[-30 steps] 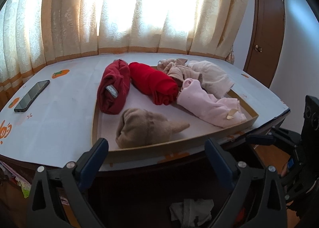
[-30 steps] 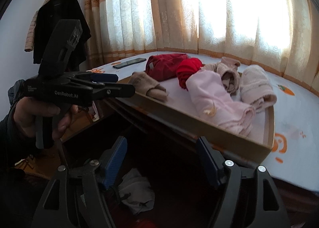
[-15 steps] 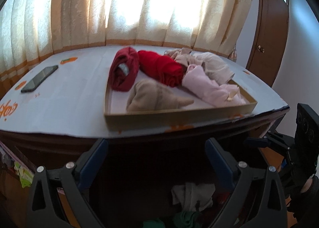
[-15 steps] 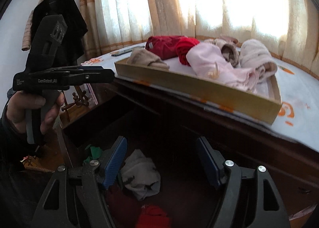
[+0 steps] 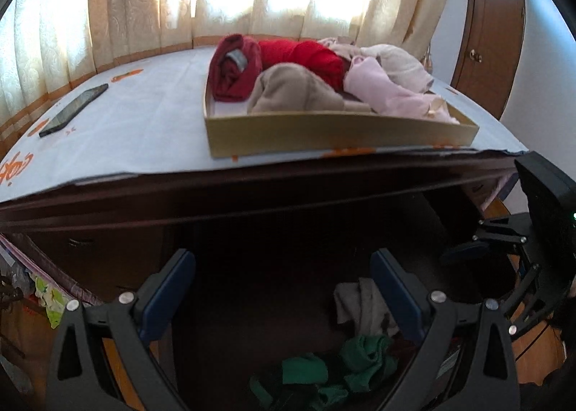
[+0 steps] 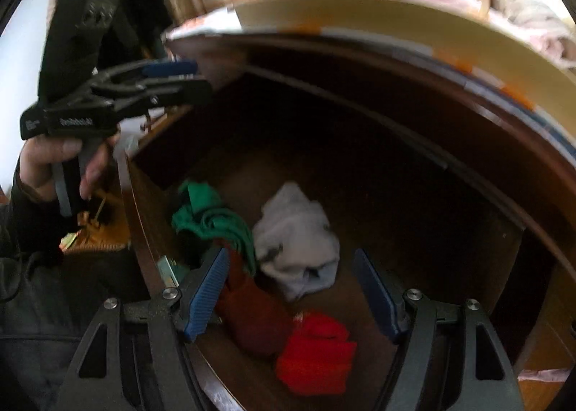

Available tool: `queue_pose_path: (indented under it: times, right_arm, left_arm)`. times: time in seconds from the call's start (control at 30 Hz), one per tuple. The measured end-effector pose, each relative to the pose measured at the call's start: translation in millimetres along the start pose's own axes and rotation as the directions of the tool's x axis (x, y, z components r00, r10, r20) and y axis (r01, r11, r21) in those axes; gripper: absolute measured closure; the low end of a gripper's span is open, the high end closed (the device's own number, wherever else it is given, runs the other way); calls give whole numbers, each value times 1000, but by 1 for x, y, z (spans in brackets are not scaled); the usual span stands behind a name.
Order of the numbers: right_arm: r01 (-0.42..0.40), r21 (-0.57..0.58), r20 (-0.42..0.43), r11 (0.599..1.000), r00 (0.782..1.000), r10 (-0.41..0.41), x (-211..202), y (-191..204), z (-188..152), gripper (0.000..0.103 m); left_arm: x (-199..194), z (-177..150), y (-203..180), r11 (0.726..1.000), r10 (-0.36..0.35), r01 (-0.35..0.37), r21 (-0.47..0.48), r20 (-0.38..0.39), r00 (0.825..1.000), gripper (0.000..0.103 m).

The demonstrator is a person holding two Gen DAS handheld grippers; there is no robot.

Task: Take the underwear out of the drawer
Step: 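Withdraw both open tools from the tray and move down into the drawer, then grasp the grey sock with the right tool while the left tool grasps the green garment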

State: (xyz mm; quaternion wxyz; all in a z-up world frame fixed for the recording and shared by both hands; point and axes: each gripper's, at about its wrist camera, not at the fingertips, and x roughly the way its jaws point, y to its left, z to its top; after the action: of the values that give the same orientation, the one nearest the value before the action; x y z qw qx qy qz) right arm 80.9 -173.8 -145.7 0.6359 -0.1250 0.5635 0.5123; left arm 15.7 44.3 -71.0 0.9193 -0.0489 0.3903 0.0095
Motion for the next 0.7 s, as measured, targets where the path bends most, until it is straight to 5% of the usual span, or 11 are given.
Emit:
queue_pose_path:
  times: [0.2,0.27,0.37,0.5,0.7]
  right_arm:
    - [-30,-44,-161,999,987,22,8,-15,3,40]
    - [-79,-50,-218,996,974,67,11,-20,3,49]
    - [-151,-67,-295,986,947,125,18,-22,3,50]
    - [-120,-79,-301,990,949,91,28,-20,9,50]
    - [-21,-65,-193,998,981,8,36,-15,24,50]
  left_arm:
    - [3,-3,2,1000,-7,7,9,-20,1000,4]
    - [4,-4,1,1000,-9,9,9,-26,1000,4]
    - [7,-5,-1,1000,-22,22,13,-37,999,4]
    - [11,-7,-4,999,-11,13,30,-57,998,4]
    - [11,-10,-2,999,9,-5,54,-79,997,4]
